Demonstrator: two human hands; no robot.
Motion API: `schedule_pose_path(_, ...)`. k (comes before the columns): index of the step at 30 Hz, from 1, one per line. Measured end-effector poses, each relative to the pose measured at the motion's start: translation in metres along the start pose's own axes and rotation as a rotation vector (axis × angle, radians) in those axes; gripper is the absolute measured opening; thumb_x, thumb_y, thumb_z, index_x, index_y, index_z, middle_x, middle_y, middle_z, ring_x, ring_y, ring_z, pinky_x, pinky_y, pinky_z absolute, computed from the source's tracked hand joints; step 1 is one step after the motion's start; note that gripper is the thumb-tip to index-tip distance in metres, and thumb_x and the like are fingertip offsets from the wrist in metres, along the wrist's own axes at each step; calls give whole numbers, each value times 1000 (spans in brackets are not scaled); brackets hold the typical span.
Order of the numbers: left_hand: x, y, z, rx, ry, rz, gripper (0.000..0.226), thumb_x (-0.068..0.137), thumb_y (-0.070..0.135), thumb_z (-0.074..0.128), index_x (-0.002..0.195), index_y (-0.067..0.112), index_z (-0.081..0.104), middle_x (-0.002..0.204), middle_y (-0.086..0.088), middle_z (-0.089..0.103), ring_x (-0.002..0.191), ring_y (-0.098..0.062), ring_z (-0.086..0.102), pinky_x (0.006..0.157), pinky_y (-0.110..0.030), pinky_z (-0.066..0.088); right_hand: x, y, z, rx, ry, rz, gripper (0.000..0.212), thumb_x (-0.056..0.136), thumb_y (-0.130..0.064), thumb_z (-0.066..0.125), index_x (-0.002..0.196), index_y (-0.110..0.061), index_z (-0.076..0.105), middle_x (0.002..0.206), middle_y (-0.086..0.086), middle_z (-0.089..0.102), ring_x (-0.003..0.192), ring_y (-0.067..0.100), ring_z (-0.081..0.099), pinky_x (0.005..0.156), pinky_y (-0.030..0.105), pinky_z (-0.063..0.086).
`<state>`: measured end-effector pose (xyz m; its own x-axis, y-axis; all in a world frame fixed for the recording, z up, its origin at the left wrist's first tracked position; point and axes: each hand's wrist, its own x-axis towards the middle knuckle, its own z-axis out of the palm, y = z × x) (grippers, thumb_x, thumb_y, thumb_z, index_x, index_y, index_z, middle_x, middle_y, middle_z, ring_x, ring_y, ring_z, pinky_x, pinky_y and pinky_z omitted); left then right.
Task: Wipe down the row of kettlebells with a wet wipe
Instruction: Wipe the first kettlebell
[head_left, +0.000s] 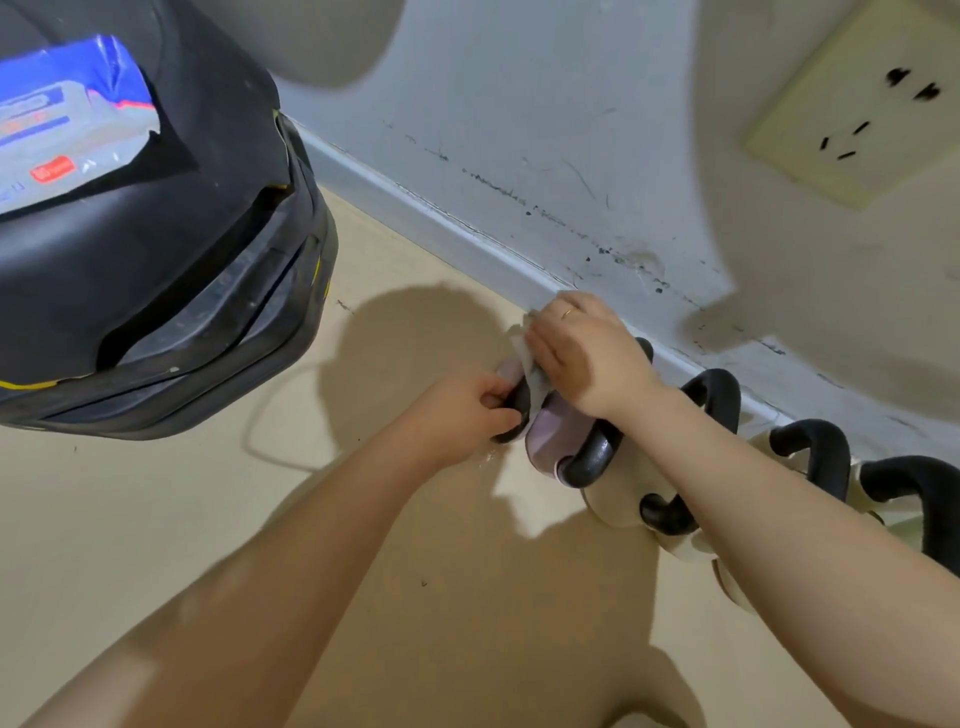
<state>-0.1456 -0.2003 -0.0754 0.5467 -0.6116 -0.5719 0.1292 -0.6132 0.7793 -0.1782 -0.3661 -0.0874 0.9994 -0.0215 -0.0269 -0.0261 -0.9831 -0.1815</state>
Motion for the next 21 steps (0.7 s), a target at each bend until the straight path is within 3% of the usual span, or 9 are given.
schedule_pose_path(2, 5, 5, 2, -11, 18, -4, 18, 87, 14, 54, 100, 9, 64, 99, -14, 68, 91, -31, 63, 72, -30, 48, -5, -3, 4, -54, -81, -152, 40, 91, -31, 32, 71, -14, 61, 75, 4, 63, 90, 30, 57, 90, 47, 39)
schedule_pose_path(4, 9, 11, 5, -9, 25, 8, 22, 90, 17, 51, 104, 6, 62, 92, -12, 63, 82, -23, 56, 61, -23, 43, -10, 6, 1, -31, -119, -250, 43, 95, -36, 27, 79, -19, 63, 83, -4, 62, 94, 19, 54, 96, 42, 34)
schedule_pose_path(8, 12, 15, 7, 7, -21, 18, 24, 87, 23, 58, 108, 13, 62, 102, -12, 68, 93, -26, 63, 75, -28, 47, 8, 37, -3, 212, -118, 10, 43, 92, -39, 23, 101, -17, 59, 102, -3, 60, 106, 21, 51, 100, 37, 28)
schedule_pose_path(11, 15, 9, 5, 63, -23, 30, 18, 82, 25, 64, 94, 11, 63, 79, -3, 63, 67, -17, 54, 50, -13, 36, 21, 35, 3, 196, -99, 50, 36, 92, -28, 30, 83, -7, 58, 85, 10, 63, 88, 33, 58, 83, 39, 41)
schedule_pose_path(13, 16, 6, 6, 148, 12, 55, 15, 81, 28, 64, 78, 15, 56, 65, 2, 54, 55, -11, 44, 43, -14, 31, 11, 16, 7, 89, -46, -163, 32, 90, -23, 37, 64, -11, 51, 67, 11, 57, 69, 30, 56, 74, 39, 43)
schedule_pose_path(15, 14, 1, 8, 215, 24, 90, 23, 81, 31, 63, 70, 17, 48, 59, 4, 48, 52, -11, 41, 46, -19, 29, -3, 5, 6, 23, -19, -377, 35, 90, -24, 36, 60, -14, 51, 60, 4, 52, 64, 23, 51, 85, 37, 40)
schedule_pose_path(16, 12, -1, 10, 235, 12, 101, 23, 81, 31, 63, 72, 16, 49, 59, 4, 48, 54, -13, 42, 50, -24, 33, -4, 8, 5, 0, -22, -396, 36, 90, -26, 35, 62, -14, 53, 62, 3, 53, 67, 24, 52, 91, 37, 38)
schedule_pose_path(19, 5, -6, 12, 228, -36, 133, 20, 81, 28, 64, 90, 11, 59, 70, -4, 57, 68, -24, 55, 69, -40, 47, 5, 22, -6, -28, -152, -84, 51, 87, -40, 19, 83, -14, 63, 83, 3, 61, 99, 26, 53, 111, 45, 19)
schedule_pose_path(21, 1, -8, 13, 237, -33, 146, 20, 81, 26, 64, 90, 8, 59, 74, -9, 59, 74, -28, 57, 74, -42, 47, 8, 21, -4, 17, -147, -23, 50, 85, -40, 17, 74, -15, 59, 78, 4, 58, 93, 28, 51, 105, 43, 25)
